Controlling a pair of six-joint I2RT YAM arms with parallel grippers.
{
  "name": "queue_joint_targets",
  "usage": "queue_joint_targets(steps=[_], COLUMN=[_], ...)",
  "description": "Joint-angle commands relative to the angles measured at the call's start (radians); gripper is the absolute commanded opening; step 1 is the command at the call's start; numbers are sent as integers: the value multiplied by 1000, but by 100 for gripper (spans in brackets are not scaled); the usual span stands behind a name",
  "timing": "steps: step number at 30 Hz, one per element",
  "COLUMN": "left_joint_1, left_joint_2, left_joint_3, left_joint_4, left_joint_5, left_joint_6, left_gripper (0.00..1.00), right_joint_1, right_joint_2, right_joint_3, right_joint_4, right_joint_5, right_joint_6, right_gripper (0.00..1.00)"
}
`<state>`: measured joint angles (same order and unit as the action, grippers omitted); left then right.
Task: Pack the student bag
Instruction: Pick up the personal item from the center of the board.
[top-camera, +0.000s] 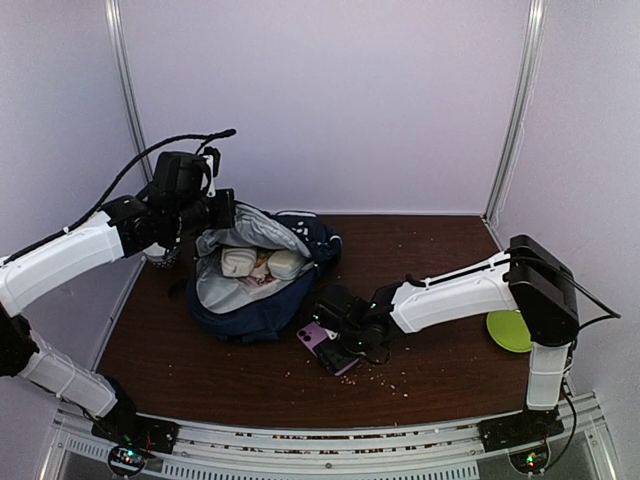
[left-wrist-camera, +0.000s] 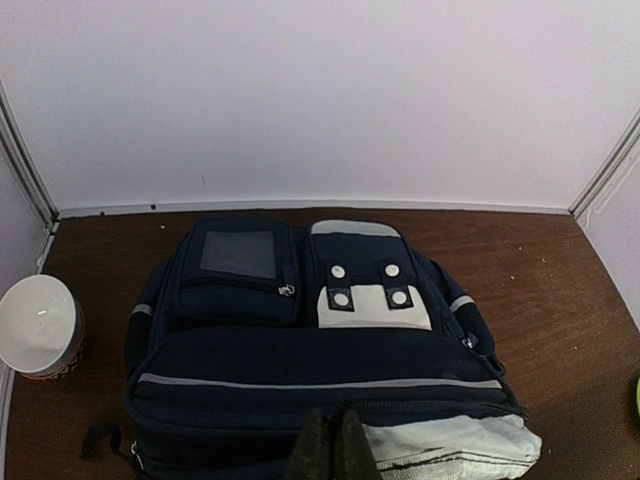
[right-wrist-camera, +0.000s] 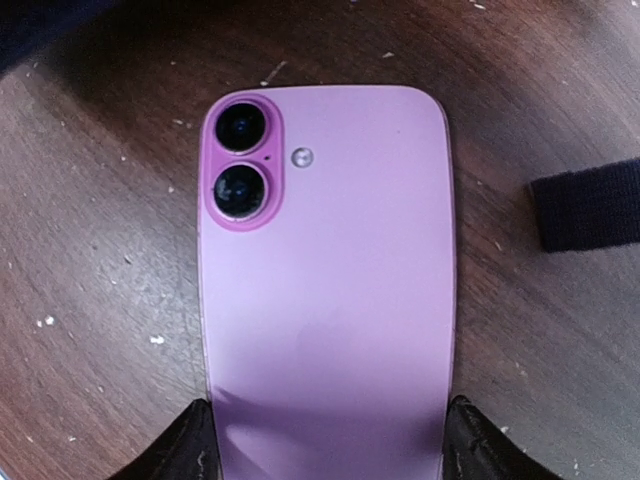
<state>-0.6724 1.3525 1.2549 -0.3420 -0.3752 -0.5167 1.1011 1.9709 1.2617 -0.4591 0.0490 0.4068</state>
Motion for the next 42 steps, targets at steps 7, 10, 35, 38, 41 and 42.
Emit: queue_joint_targets(steps=[7, 10, 35, 38, 41, 42], left_joint_1=[10, 3, -197, -217, -220, -220], left_joint_2=[-35, -29, 46, 88, 115, 119], left_joint_3=[-152, -206, -221, -212, -215, -219], left_joint_4=[152, 196, 174, 199, 221, 233], left_joint_5=[98, 140, 210, 252, 290, 305], left_joint_6=[-84, -96, -258, -284, -301, -308], left_gripper=[0, 11, 81, 82, 81, 81], right_joint_1=[25, 26, 46, 46, 49, 50], right_joint_2=[-135, -203, -467, -478, -475, -480], right_joint_3=[-318, -392, -425, -433, -437, -439], right_joint_4=[-28, -1, -24, -12, -6, -3], right_joint_5=[23, 35, 118, 124, 126, 127], right_joint_6=[123, 171, 255, 257, 261, 263], right_gripper=[55, 54, 48, 48, 47, 47])
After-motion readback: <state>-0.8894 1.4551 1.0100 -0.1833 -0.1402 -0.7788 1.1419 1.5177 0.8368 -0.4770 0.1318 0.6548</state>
